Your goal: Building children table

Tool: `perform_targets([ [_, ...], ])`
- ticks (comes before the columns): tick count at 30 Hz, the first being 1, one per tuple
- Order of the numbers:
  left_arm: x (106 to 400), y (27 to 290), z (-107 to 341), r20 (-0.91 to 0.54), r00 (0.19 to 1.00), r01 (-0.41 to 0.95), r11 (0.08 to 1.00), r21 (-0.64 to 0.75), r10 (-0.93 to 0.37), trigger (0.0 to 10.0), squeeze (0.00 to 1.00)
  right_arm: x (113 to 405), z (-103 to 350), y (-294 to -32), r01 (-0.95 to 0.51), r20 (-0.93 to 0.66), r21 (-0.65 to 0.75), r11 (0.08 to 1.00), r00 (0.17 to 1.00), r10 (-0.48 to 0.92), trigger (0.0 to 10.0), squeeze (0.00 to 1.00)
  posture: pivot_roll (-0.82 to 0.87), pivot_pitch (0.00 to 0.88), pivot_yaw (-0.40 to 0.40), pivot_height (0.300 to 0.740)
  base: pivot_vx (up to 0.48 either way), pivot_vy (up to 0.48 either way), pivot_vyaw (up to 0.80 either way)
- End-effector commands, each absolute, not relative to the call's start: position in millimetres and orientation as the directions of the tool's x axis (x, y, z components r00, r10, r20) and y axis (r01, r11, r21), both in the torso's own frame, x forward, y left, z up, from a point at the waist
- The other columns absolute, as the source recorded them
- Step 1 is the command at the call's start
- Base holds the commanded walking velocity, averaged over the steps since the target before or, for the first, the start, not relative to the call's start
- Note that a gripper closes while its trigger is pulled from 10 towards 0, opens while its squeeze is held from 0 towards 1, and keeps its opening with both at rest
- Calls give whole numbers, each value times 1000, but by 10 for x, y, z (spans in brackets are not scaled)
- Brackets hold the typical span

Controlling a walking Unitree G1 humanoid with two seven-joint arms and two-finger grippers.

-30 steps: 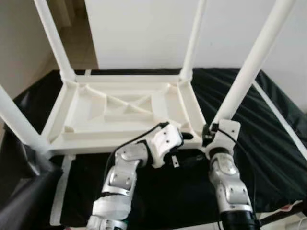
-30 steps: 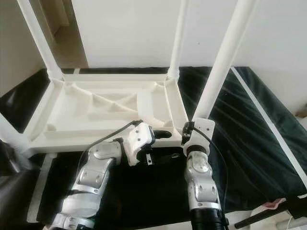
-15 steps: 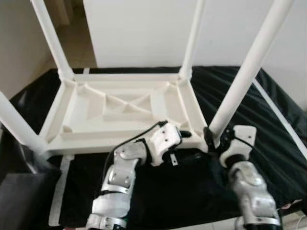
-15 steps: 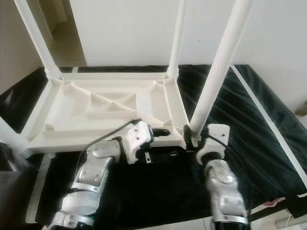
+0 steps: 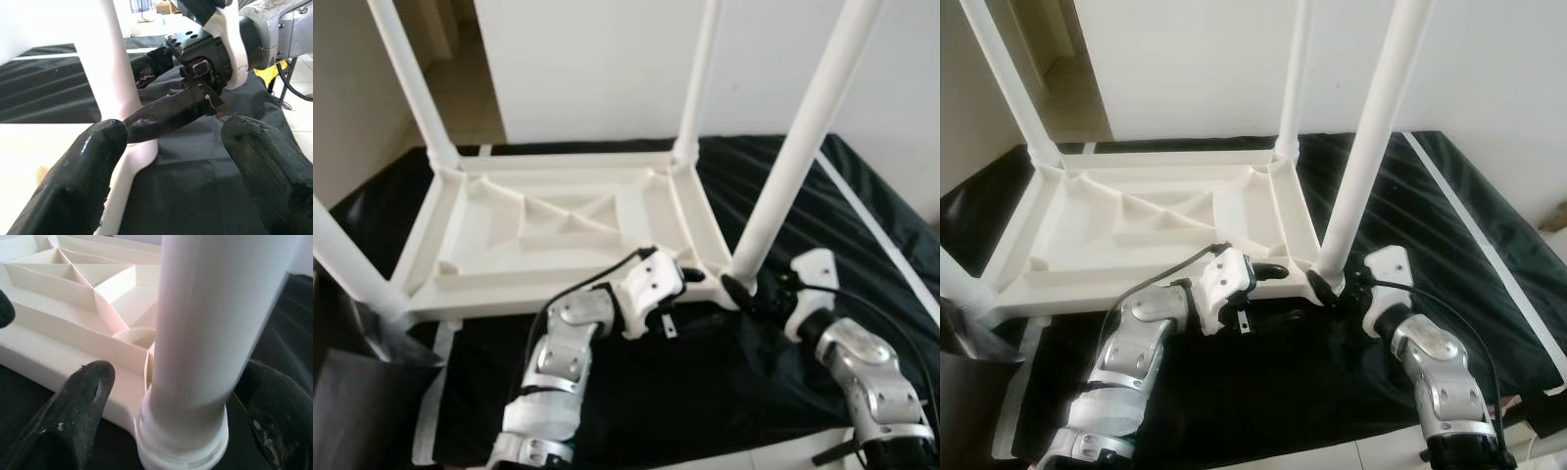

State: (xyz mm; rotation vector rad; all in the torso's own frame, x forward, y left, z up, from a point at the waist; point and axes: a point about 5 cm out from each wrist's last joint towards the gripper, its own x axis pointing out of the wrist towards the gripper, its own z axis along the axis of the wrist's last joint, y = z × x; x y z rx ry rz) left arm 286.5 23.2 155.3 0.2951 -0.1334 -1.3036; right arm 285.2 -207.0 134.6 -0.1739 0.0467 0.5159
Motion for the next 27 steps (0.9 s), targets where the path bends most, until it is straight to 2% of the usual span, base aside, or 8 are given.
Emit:
perform_targets([
  [1,2994,261,1573,4,512,820,489,298,-859,10000,0,2923,1313,-2080,-522,-122,-179,834,853,508,10000,0,-58,0,-21,740,0,0,0],
  [11,2984,261,1578,7,515,815,492,306,-857,10000,0,3115,1303,-2035,-562,-168,-233,793,827,537,10000,0,-37,0,-27,740,0,0,0],
  [12,2976,264,1581,9,517,813,494,307,-856,10000,0,3138,1295,-2036,-572,-174,-235,786,820,545,7569,0,-30,0,-31,740,0,0,0],
  [15,2975,266,1582,10,517,813,495,307,-856,10000,0,3148,1291,-2037,-579,-177,-234,781,815,552,7569,0,-30,0,-31,740,0,0,0],
  [16,2970,268,1581,10,518,813,496,307,-855,10000,0,3159,1293,-2036,-585,-175,-234,777,811,558,0,0,-26,0,-34,740,0,0,0],
  [27,2925,263,1552,6,518,815,495,300,-856,10000,0,3166,1238,-2082,-597,-185,-245,764,802,567,0,0,-23,0,-34,740,0,0,0],
])
